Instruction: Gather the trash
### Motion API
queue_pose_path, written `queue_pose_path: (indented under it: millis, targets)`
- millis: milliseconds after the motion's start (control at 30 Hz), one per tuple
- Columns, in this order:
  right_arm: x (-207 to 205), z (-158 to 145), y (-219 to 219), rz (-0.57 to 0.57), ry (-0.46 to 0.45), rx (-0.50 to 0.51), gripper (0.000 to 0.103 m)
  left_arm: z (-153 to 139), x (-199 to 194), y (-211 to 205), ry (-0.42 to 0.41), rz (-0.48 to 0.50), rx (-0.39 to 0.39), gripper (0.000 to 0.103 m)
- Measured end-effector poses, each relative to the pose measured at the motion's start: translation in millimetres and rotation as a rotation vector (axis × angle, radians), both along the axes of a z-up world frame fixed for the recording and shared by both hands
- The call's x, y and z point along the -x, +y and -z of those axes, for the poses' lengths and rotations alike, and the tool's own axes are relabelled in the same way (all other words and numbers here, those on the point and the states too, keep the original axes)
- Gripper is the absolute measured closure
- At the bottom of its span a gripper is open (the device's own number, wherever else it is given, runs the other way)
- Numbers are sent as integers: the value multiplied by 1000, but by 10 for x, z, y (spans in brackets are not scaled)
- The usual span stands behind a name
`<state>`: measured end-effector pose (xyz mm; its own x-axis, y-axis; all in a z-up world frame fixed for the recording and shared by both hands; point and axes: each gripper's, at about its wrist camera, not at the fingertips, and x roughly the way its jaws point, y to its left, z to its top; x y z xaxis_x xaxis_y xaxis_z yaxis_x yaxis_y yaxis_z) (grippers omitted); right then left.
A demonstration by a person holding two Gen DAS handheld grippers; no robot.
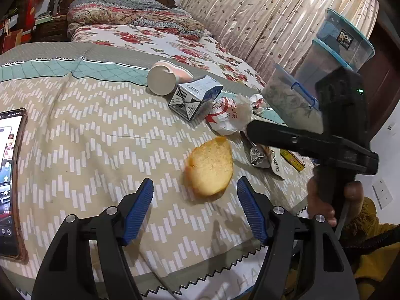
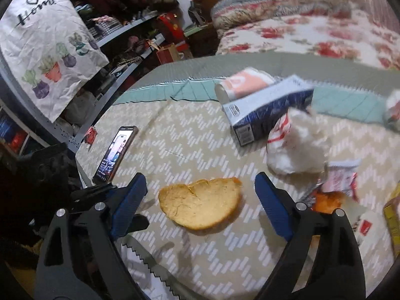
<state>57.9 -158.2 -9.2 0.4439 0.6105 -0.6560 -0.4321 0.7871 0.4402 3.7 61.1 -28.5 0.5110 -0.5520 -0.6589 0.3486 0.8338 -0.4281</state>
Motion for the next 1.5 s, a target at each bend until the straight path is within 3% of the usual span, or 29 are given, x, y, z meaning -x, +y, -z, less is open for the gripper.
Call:
queue_pose_path:
  millis: [67,200,300,433,533,633,767,1100,1233,1300,1467,1500]
  targets:
    - [78,-68,-74,16,-29,-25,17,2,-4,-4,1,-3,1,37]
    - [260,-104,-167,16,-62,-32,30,7,-18,-2,9,-11,3,37]
    - [413,-29,-188,-7,-53,-24,45,21,-33,-10,15,-10,4,36]
    - [572,163,-168,-41,-9,28,55,30,-60,-78,21,-4,-3,37]
    - [577,316,-218,-14,29,78,55,21,-64,-112,21,0,-5,36]
    - [445,440,-482,146,54,146,53,4,-59,-131,16,2,-9,36]
    - [384,428,-814,237,86,38,53,-4,-45,-120,12,-6,-12,36]
    - [501,300,-514,120,19,30,53,-59,-239,-142,5,-5,-15,36]
    - [484,276,-416,104,16,36,54,35,-335,-224,48,10,-23,38]
    - [507,243,-421,116,-2,43,54,95,-365,-273,79,28,-20,47]
    - [442,106,-570,163,-48,39,53,168,-355,-374,93,55,-37,51]
    - [405,69,-591,170,-60,49,53,176,-356,-387,98,62,-32,58]
